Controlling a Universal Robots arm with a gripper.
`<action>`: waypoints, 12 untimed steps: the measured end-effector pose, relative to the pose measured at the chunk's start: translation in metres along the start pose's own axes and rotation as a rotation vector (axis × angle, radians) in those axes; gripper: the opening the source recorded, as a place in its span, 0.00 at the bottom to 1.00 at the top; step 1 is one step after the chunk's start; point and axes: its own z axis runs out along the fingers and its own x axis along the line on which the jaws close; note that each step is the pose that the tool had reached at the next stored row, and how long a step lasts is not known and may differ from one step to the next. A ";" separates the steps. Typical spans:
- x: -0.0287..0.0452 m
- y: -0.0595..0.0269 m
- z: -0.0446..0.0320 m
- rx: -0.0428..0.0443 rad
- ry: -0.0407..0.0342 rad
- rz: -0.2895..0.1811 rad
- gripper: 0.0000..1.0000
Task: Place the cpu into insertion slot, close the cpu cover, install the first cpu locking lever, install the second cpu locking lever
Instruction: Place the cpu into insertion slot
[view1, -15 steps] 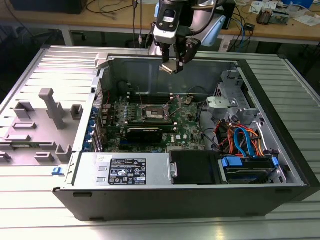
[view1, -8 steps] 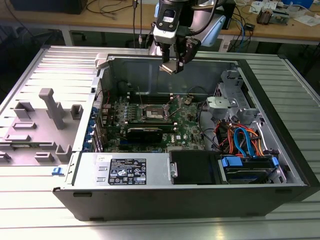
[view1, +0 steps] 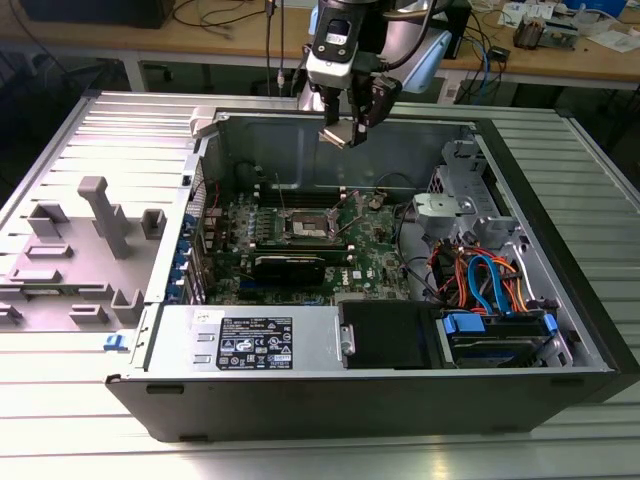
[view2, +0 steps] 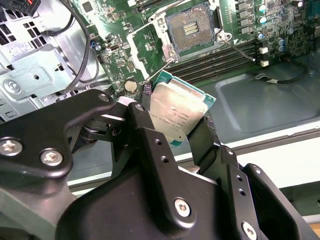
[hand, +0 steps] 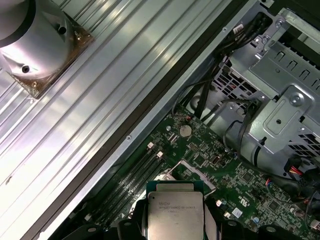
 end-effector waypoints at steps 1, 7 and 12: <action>0.0000 0.0000 0.0000 0.0000 -0.0001 0.002 0.54; 0.0000 0.0000 0.0000 -0.0004 -0.0018 0.020 0.54; 0.0000 0.0000 0.0001 -0.0010 -0.0042 0.048 0.54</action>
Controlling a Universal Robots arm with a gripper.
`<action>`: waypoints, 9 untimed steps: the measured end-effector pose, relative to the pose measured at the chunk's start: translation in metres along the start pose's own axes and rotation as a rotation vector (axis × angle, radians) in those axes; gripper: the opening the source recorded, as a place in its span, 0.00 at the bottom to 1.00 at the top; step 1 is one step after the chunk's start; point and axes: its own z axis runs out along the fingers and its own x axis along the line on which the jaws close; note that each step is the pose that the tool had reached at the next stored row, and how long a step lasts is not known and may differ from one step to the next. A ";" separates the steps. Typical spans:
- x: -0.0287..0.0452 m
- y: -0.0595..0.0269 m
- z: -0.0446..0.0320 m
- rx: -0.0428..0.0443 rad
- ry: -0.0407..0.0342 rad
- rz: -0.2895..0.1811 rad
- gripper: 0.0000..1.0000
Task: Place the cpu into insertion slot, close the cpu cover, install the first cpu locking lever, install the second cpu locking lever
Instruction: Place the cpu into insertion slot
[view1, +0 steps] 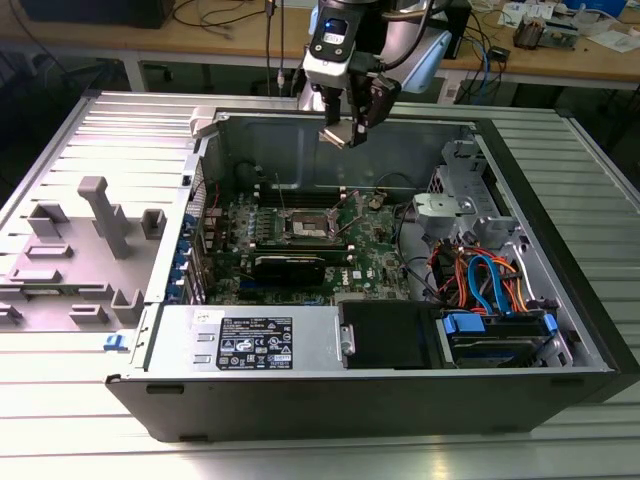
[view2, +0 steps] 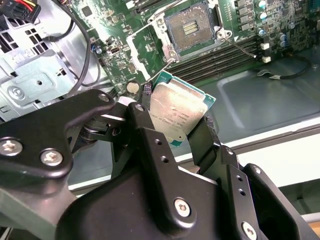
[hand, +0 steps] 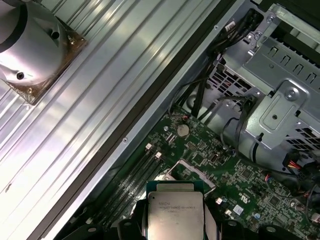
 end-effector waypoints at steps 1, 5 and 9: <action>0.0000 0.0000 0.0000 -0.0001 -0.0005 0.006 0.54; 0.0000 0.0000 0.0000 -0.0005 -0.0021 0.024 0.54; 0.0000 0.0000 0.0000 -0.0005 -0.0023 0.027 0.54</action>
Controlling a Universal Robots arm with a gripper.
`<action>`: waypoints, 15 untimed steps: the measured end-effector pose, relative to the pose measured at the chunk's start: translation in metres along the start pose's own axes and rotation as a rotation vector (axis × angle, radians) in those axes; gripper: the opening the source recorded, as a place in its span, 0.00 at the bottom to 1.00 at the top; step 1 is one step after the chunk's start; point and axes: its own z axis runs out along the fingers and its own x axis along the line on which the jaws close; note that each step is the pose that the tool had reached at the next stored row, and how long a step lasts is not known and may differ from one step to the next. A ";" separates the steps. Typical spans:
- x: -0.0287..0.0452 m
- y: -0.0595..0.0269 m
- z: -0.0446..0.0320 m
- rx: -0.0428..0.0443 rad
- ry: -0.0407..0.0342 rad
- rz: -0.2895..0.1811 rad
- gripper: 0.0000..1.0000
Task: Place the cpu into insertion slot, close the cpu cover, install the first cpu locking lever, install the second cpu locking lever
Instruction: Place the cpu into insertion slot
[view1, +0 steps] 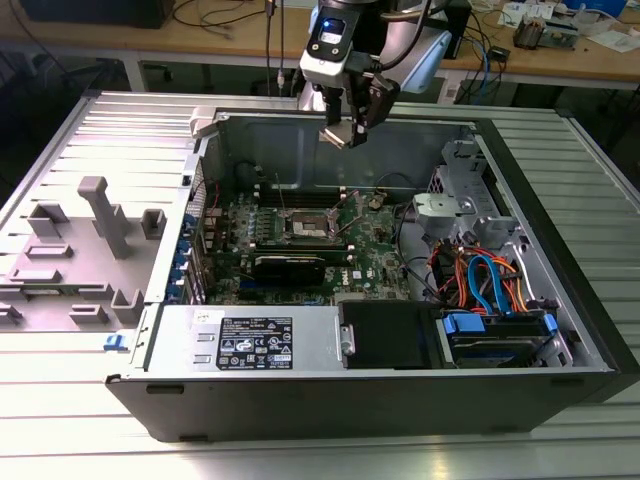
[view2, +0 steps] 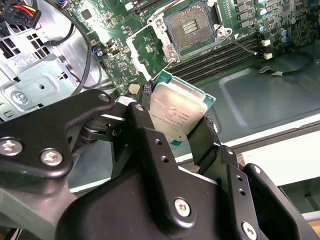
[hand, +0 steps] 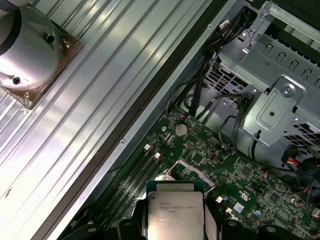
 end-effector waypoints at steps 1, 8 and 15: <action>0.0000 0.0000 0.0000 0.0000 0.0000 0.000 0.54; 0.0000 0.0000 0.0000 0.0000 0.0000 0.000 0.54; 0.0002 -0.0003 0.0007 0.0016 -0.0046 0.022 0.54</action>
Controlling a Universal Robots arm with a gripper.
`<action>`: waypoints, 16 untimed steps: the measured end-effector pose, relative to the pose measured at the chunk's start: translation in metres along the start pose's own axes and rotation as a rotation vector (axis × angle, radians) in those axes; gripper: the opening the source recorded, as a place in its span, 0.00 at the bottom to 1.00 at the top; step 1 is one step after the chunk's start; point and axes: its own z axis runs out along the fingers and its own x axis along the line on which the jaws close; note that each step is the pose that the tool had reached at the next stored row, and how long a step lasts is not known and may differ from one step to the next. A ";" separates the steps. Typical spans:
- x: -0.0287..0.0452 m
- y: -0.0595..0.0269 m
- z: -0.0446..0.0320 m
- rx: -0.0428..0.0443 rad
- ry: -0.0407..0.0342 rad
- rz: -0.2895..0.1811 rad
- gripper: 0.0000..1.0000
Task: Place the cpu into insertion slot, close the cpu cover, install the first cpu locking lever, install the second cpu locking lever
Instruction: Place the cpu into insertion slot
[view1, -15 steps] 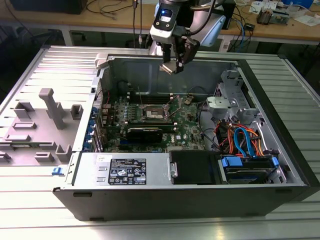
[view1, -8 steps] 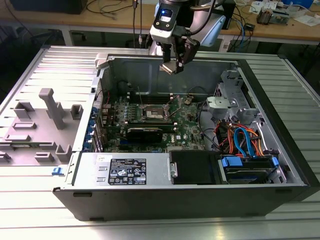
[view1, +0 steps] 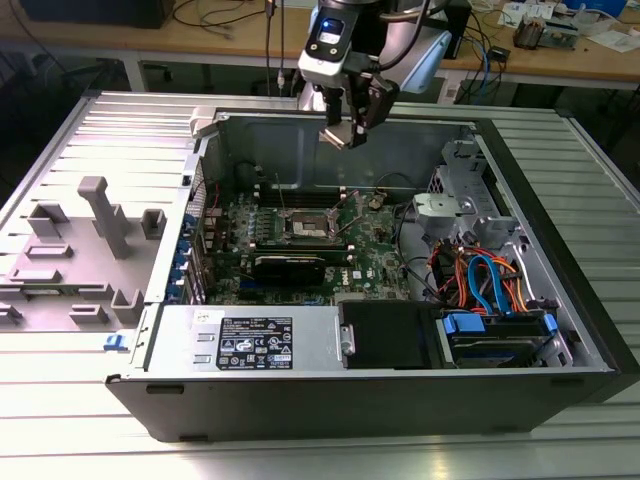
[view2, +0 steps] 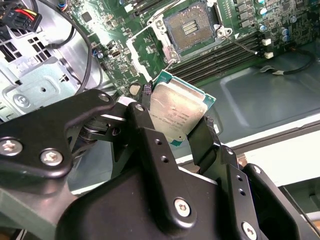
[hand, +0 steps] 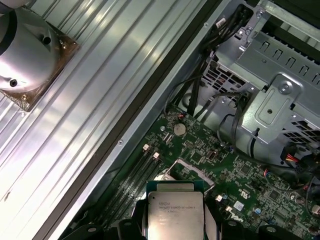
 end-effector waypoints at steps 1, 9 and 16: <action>0.0003 -0.0004 0.0002 0.0002 -0.0004 0.001 0.54; 0.0014 -0.0025 0.0009 -0.0001 -0.0005 0.004 0.54; 0.0002 -0.0035 0.0022 0.0000 -0.0005 0.004 0.54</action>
